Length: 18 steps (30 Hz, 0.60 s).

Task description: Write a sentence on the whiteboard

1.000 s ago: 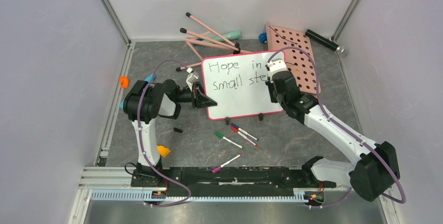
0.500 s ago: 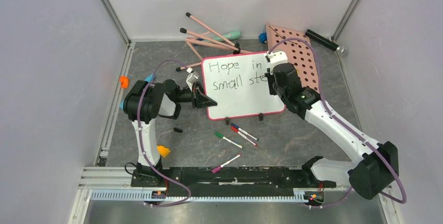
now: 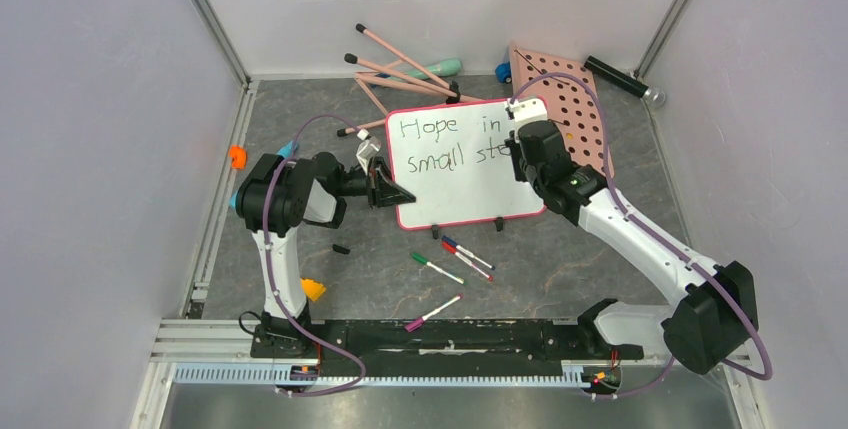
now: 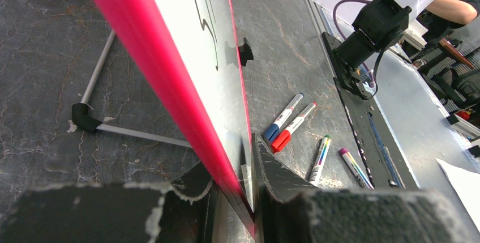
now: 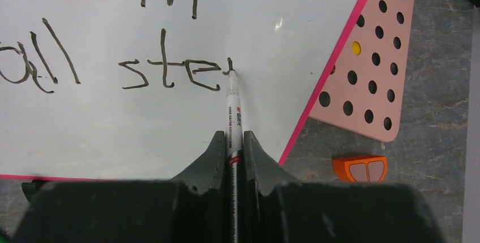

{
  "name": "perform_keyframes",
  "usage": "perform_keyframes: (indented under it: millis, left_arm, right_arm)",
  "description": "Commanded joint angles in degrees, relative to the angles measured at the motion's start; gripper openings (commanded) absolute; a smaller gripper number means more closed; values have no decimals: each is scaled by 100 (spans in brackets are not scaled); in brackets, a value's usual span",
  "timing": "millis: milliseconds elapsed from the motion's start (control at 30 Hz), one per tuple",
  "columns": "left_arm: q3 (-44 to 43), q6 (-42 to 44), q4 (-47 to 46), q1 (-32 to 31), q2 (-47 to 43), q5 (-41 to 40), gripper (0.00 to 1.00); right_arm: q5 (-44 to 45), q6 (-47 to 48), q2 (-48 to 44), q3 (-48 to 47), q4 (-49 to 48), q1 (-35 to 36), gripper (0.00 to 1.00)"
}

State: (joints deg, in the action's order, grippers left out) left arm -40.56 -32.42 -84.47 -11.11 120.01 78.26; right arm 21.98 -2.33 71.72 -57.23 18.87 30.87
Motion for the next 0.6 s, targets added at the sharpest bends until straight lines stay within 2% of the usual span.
perform_keyframes:
  millis: [0,400,567]
  left_arm:
    - [-45,488,-474,-58,81,322,16]
    - [-43,488,-474,-58,77,332,16]
    - [-45,490,-476,-58,72,329,16]
  right_arm:
    - [340,29,-20,-261,-311,-37,0]
    - [527,56,-131,-82,-122,-64,0]
    - [310,93,-176,-7,-44,-64,0]
